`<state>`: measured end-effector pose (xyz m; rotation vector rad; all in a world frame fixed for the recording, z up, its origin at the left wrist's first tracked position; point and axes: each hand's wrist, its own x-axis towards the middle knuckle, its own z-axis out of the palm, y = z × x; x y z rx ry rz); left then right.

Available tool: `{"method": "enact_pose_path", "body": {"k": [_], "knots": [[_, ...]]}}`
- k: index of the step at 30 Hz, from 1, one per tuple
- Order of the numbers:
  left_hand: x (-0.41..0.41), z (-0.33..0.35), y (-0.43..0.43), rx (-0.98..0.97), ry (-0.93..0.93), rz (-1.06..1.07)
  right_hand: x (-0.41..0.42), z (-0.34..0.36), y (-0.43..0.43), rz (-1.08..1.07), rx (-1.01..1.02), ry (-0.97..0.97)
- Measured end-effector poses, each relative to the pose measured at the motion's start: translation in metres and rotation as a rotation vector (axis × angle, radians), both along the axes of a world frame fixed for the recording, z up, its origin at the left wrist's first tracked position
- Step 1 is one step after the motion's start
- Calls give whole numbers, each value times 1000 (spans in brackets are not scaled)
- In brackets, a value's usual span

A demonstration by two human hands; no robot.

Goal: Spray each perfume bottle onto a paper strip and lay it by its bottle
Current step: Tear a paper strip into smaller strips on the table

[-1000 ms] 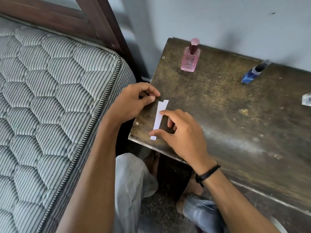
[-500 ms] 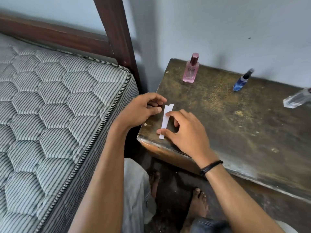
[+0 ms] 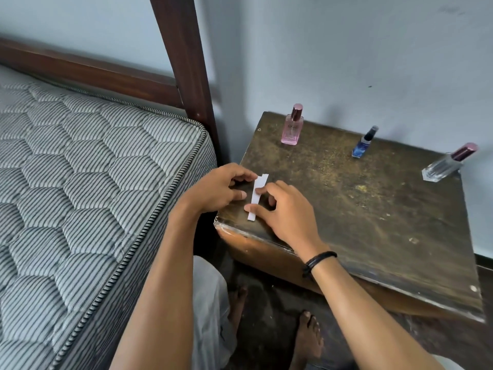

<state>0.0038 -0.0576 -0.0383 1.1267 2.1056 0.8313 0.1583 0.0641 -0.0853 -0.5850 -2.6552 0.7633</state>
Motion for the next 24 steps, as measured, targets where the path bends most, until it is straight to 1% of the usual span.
{"method": "enact_pose_path", "body": {"k": [12, 18, 24], "knots": [[3, -1, 8, -70, 195, -74, 0, -5, 1, -3, -26, 38], [5, -1, 12, -80, 198, -43, -1, -7, 3, -24, -75, 52], [6, 0, 13, -89, 227, -41, -1, -6, 4, -34, -65, 64]]}}
